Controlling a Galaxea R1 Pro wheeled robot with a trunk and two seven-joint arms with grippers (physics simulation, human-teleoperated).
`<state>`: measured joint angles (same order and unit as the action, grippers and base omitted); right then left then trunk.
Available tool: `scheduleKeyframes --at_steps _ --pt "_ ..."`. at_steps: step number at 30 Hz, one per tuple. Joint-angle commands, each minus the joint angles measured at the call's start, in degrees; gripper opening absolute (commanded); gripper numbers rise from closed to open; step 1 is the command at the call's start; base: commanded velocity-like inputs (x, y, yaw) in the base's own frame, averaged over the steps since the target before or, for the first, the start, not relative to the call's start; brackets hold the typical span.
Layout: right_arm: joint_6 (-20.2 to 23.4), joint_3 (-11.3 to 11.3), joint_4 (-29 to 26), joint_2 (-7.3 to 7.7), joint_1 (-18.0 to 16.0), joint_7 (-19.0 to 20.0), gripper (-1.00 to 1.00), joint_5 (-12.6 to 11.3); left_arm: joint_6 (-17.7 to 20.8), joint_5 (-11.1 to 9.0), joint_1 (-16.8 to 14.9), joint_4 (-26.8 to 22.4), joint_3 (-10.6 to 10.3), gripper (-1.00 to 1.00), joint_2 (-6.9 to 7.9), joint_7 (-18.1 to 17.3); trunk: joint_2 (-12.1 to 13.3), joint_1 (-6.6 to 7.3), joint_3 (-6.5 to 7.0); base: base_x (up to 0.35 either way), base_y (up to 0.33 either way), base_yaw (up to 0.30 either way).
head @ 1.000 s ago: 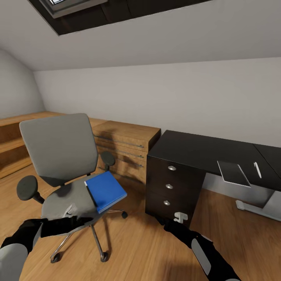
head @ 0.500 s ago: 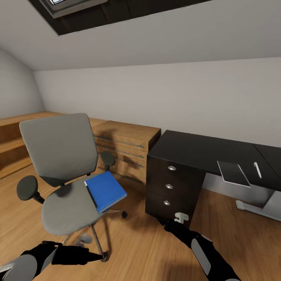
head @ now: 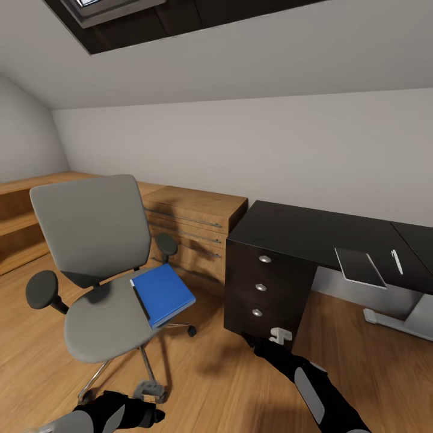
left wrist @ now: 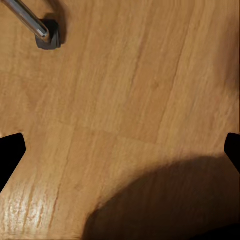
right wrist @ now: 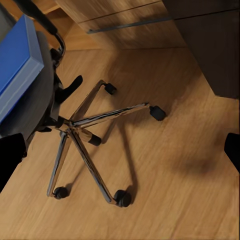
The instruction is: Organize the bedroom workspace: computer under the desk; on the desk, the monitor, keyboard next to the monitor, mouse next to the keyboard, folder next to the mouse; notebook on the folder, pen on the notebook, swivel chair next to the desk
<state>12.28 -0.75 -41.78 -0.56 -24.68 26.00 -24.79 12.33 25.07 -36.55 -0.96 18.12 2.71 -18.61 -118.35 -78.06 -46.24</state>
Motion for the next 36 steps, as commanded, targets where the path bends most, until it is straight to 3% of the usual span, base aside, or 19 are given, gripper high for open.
scheduleKeyframes --at_steps 1,6,11,14,15,19,20,22,26,29,33,36 --pt "0.5 0.0 -0.1 -0.01 0.0 -0.6 1.0 -0.6 0.4 0.4 0.2 -0.1 0.5 1.0 -0.35 0.9 0.0 0.01 -0.05 0.0 0.0 0.0" --pt "0.5 -0.1 -0.1 -0.04 0.0 -3.1 1.0 -0.6 0.3 -0.1 0.9 -0.1 0.5 1.0 -1.48 6.8 0.0 0.01 -0.05 0.0 0.0 0.0" --pt "0.5 -0.1 -0.2 -0.05 0.0 -3.8 1.0 -0.6 0.3 -3.3 1.1 -0.1 0.6 1.0 -2.05 12.9 0.0 0.01 -0.05 0.0 0.0 0.0" --pt "0.5 0.0 -0.2 -0.01 0.0 -4.0 1.0 -0.6 -1.1 -8.6 1.1 -0.1 0.6 1.0 -2.23 18.8 0.0 0.01 -0.05 0.0 0.0 0.0" --pt "0.5 0.0 -0.2 0.04 0.0 -4.0 1.0 -0.6 -2.4 -11.8 1.1 -0.1 0.6 1.0 -2.24 21.6 0.0 0.01 -0.05 0.0 0.0 0.0" --pt "0.5 0.0 -0.3 0.12 0.0 -4.1 1.0 -0.6 -4.5 -18.2 1.1 -0.1 0.7 1.0 -2.15 25.7 0.0 0.01 -0.05 0.0 0.0 0.0" --pt "0.5 0.0 -0.4 0.15 0.0 -4.1 1.0 -0.6 -5.1 -21.0 1.1 -0.1 0.7 1.0 -2.1 27.0 0.0 0.01 -0.05 0.0 0.0 0.0" --pt "0.5 0.0 -0.5 0.17 0.0 -4.1 1.0 -0.6 -5.4 -23.2 1.1 -0.1 0.7 1.0 -2.1 27.8 0.0 0.01 -0.05 0.0 0.0 0.0" --pt "0.5 0.1 -0.6 0.3 0.0 -4.1 1.0 -0.6 -6.0 -25.9 1.4 -0.1 0.7 1.0 -2.1 28.7 0.0 0.01 -0.05 0.0 0.0 0.0" --pt "0.7 0.1 -0.8 0.46 0.0 -4.2 1.0 -0.6 -6.7 -26.5 2.1 -0.1 0.7 1.0 -2.1 28.7 0.0 0.01 -0.05 0.0 0.0 0.0" --pt "1.1 0.0 -1.8 0.62 0.0 -4.4 1.0 -0.4 -10.9 -26.9 3.9 -0.1 0.7 1.0 -2.09 28.5 0.0 0.01 -0.05 0.0 0.0 0.0" --pt "2.4 0.0 -2.4 1.02 0.0 -4.4 1.0 -0.2 -16.2 -27.0 6.0 -0.1 0.7 1.0 -2.09 28.0 0.0 0.01 -0.05 0.0 0.0 0.0"
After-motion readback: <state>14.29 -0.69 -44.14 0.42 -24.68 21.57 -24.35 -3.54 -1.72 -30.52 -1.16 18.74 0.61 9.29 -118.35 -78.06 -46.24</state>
